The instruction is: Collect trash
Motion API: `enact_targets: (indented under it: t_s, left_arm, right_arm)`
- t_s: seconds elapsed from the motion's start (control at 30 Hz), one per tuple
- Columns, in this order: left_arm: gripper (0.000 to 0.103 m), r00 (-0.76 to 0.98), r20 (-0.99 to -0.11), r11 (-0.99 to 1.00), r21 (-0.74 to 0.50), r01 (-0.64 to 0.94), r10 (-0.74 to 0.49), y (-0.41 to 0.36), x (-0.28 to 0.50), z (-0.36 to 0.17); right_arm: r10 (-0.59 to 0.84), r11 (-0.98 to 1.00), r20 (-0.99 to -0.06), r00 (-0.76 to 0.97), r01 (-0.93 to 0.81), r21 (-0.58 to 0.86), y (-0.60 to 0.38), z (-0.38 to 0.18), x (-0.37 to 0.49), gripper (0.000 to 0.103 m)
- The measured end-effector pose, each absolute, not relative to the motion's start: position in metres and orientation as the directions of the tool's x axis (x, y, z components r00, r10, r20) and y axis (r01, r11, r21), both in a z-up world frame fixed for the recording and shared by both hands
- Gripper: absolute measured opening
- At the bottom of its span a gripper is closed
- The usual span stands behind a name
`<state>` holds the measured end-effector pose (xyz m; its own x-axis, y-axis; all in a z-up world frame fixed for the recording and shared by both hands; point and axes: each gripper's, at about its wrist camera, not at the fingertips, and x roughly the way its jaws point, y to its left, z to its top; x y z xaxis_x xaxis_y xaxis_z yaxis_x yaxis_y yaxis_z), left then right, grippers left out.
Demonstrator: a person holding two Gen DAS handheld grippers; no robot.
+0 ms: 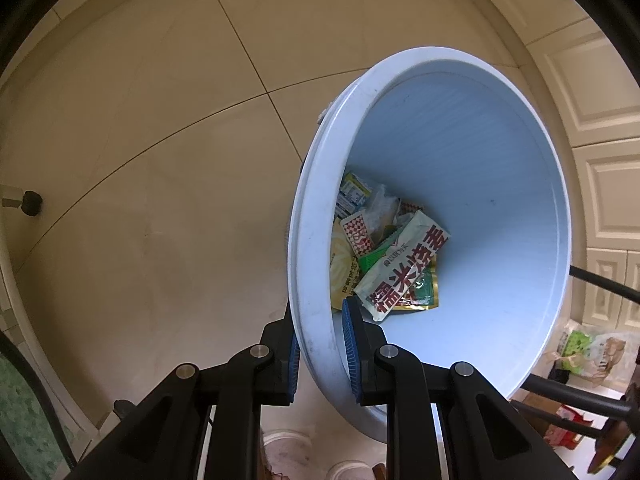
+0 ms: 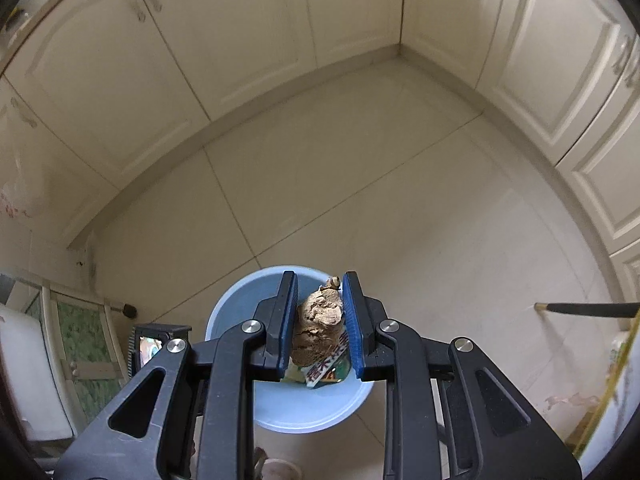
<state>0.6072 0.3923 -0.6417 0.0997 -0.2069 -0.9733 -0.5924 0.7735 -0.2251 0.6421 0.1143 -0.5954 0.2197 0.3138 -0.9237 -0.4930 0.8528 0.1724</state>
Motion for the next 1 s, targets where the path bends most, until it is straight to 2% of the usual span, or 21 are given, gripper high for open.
enact_targets:
  t_s: [0.4, 0.47, 0.53, 0.6, 1.0]
  left_arm:
    - [0.017, 0.098, -0.973, 0.782, -0.227, -0.581, -0.210, 0.397, 0.615, -0.632]
    - [0.017, 0.096, -0.974, 0.785, -0.224, -0.577, -0.207, 0.396, 0.617, -0.631]
    - [0.017, 0.095, -0.974, 0.786, -0.224, -0.576, -0.207, 0.400, 0.620, -0.627]
    - [0.017, 0.094, -0.974, 0.788, -0.223, -0.574, -0.207, 0.403, 0.622, -0.624]
    - [0.017, 0.074, -0.976, 0.801, -0.210, -0.561, -0.204, 0.394, 0.634, -0.634]
  right_arm:
    - [0.311, 0.845, -0.944, 0.111, -0.486, 0.221, 0.127, -0.646, 0.625, 0.023]
    - [0.318, 0.846, -0.942, 0.103, -0.480, 0.233, 0.127, -0.648, 0.623, 0.027]
    - [0.314, 0.851, -0.943, 0.109, -0.473, 0.229, 0.126, -0.645, 0.622, 0.043]
    - [0.322, 0.853, -0.940, 0.115, -0.466, 0.235, 0.122, -0.640, 0.624, 0.048]
    - [0.320, 0.850, -0.941, 0.111, -0.472, 0.234, 0.118, -0.636, 0.619, 0.050]
